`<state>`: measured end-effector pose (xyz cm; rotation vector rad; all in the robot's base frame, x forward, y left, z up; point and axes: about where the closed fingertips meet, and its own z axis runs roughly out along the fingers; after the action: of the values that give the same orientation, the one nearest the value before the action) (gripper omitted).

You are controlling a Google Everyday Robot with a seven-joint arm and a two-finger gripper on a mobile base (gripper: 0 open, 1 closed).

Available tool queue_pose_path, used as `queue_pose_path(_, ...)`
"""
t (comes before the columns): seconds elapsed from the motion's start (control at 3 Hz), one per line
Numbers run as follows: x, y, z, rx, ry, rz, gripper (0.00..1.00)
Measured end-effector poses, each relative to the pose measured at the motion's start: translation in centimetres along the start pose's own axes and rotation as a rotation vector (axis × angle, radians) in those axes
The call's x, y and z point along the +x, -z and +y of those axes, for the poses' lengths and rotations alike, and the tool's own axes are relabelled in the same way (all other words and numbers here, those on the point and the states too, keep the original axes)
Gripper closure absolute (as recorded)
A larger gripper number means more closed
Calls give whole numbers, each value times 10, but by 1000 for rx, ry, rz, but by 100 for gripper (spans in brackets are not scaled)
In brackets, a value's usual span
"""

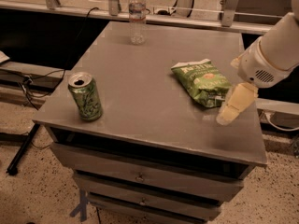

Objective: Move green jalapeno chip bag near green can

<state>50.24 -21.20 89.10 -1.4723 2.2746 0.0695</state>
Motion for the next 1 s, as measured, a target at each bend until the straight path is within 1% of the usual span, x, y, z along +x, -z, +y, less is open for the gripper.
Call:
queue_pose_path(0.33,-6,-33,-13,-3,-51,-73,0)
queue_pose_path(0.67,-20,-56,-27,3,-105,-141,13)
queue_pose_path(1.0,-35,-66,-37,11,-132,-186,36)
